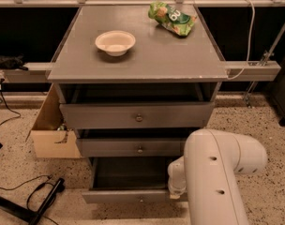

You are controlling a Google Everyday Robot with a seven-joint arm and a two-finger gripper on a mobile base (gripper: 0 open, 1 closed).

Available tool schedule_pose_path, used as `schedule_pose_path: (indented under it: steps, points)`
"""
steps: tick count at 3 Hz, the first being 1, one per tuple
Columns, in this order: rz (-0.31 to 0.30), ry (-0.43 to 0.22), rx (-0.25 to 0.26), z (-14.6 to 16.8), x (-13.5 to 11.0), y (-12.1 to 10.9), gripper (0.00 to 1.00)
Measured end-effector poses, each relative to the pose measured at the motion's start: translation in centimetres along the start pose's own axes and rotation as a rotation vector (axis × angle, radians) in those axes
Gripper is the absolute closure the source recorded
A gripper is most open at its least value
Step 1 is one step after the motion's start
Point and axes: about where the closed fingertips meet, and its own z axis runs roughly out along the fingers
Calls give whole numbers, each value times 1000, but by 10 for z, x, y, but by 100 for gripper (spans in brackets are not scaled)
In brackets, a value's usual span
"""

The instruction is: Open bottom drawer

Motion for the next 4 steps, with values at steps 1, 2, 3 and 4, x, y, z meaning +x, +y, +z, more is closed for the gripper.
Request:
schedule_pose_path:
  steps: [1,2,3,4]
  points:
    - [10,0,-11,0,2,3,100]
    - [10,0,-11,-1,1,0,100]
    - [13,-8,-23,-4,-1,2,97]
    - [13,-8,-23,-4,-1,2,74]
